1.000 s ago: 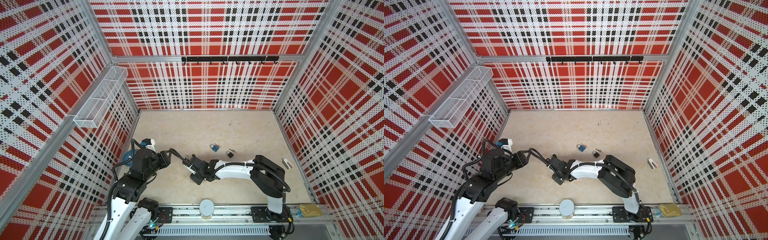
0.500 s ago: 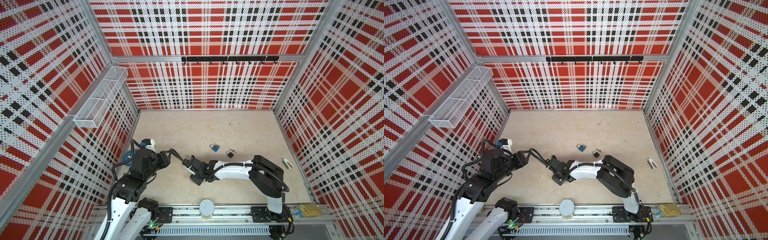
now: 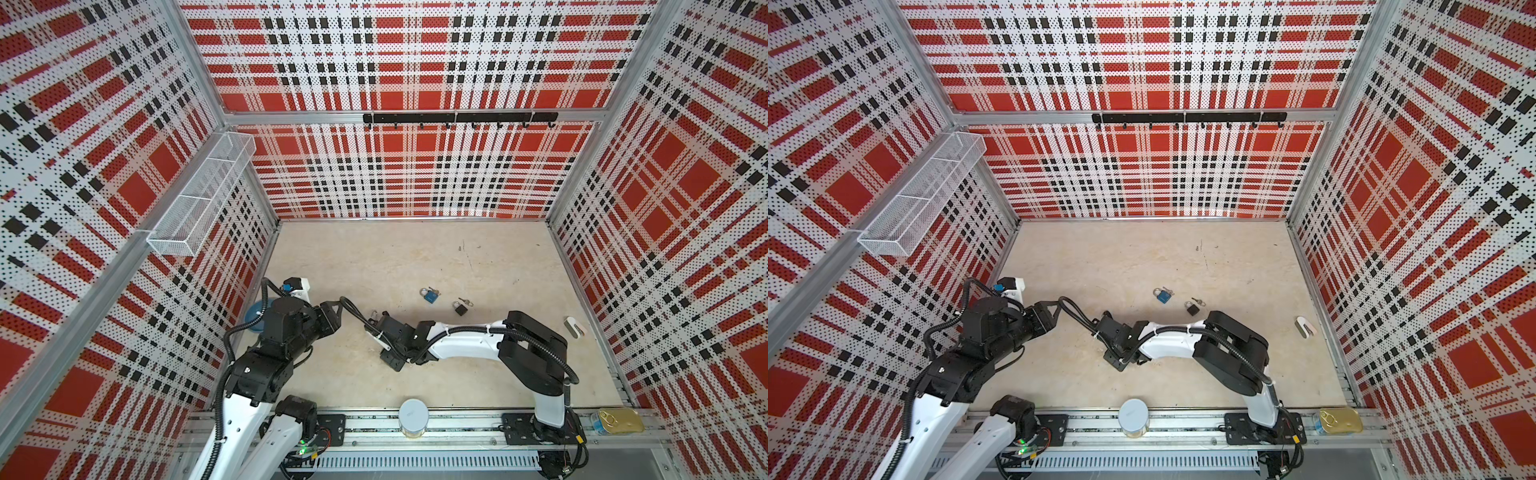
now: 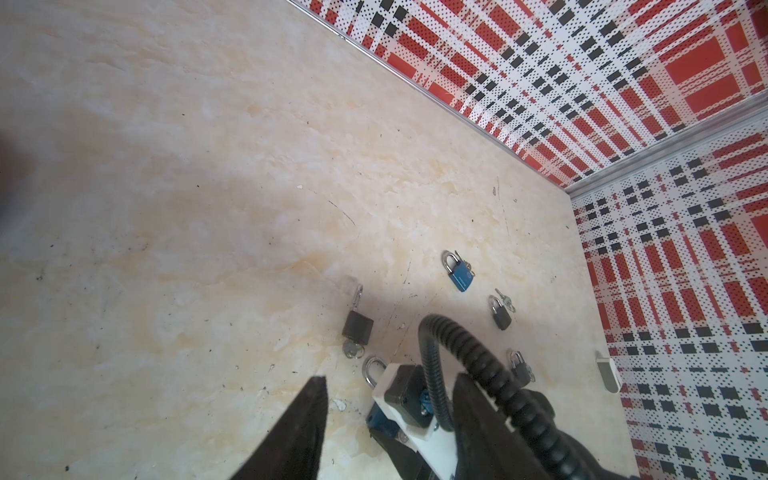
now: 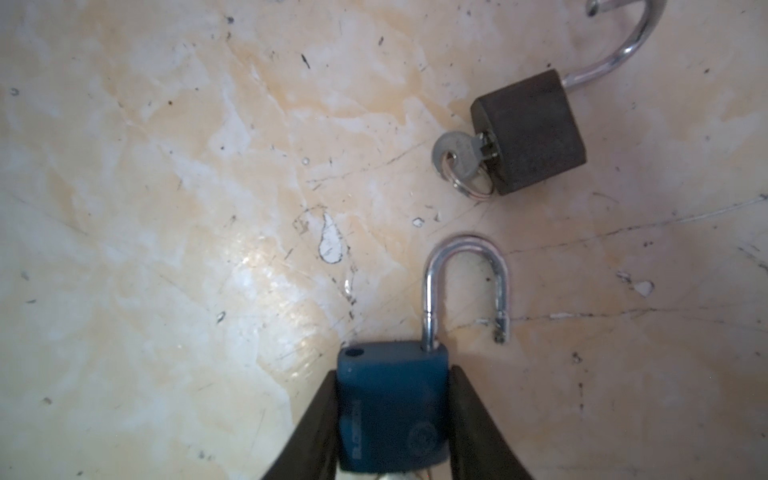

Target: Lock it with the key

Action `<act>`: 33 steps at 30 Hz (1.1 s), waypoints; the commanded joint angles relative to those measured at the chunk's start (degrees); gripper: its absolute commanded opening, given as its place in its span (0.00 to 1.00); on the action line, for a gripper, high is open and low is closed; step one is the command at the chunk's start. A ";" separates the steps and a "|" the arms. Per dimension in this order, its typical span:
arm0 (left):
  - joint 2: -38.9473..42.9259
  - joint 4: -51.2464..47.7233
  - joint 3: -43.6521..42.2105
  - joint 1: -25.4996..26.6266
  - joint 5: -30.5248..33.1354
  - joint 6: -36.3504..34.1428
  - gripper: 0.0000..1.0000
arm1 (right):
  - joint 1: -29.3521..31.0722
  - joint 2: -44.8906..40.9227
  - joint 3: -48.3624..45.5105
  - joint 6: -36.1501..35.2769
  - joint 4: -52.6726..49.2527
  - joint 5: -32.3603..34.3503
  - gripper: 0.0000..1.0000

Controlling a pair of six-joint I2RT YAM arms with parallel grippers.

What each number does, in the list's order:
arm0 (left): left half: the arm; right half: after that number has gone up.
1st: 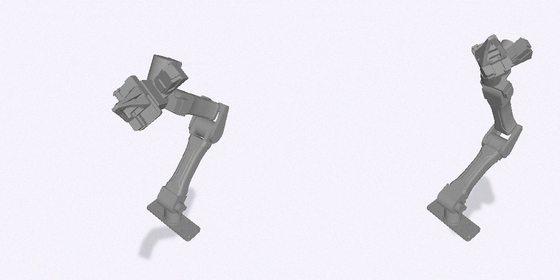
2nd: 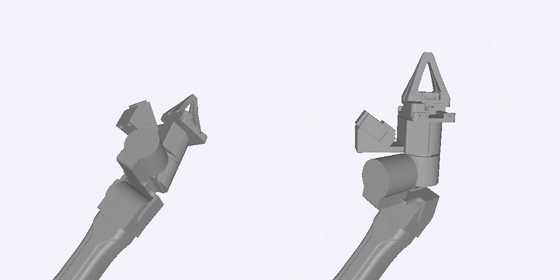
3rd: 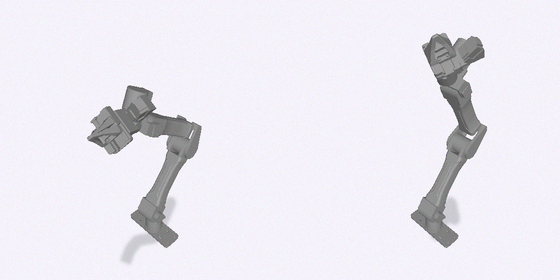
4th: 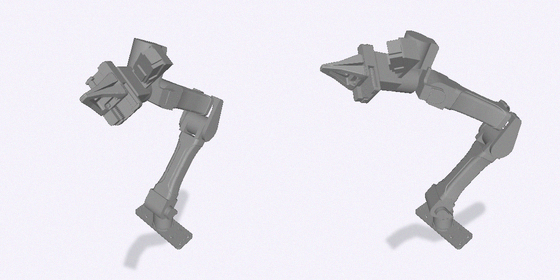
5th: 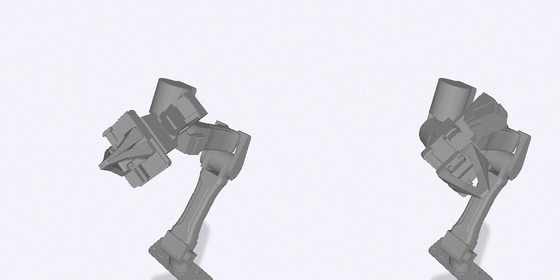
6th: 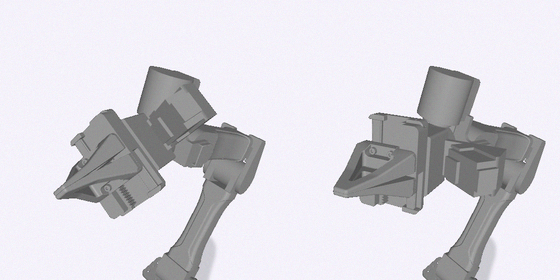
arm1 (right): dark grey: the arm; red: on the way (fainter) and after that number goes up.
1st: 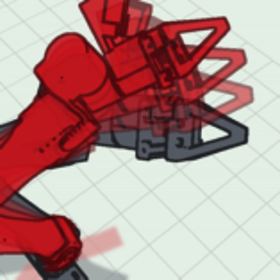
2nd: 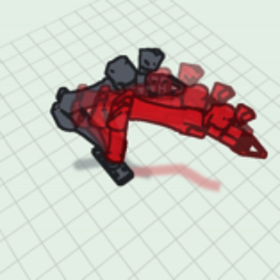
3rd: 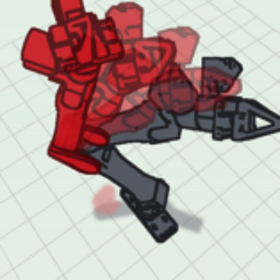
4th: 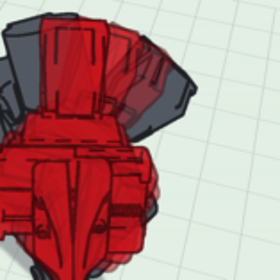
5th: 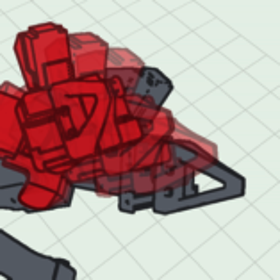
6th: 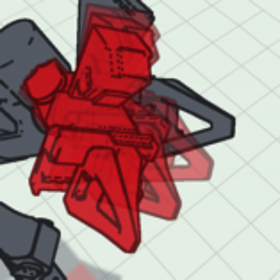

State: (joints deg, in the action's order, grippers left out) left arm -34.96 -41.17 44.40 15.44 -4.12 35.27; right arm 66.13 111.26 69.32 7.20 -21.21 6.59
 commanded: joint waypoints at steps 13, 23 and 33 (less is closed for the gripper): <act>-5.83 6.27 2.86 -0.51 -4.77 -1.28 0.51 | -4.76 -18.94 -7.07 -0.61 -1.29 1.74 0.15; -10.12 9.91 2.54 -0.18 -8.94 0.80 0.50 | -8.06 -28.64 -10.47 -1.74 -1.62 2.93 0.15; -18.17 19.16 1.74 12.90 -8.13 4.01 0.49 | -8.05 -32.95 -9.86 -3.64 -2.56 2.65 0.14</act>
State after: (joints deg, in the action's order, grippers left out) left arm -51.55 -27.16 45.80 25.85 -12.67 37.74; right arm 57.93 79.77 58.72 5.10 -24.86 9.06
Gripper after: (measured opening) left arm 0.488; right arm 0.384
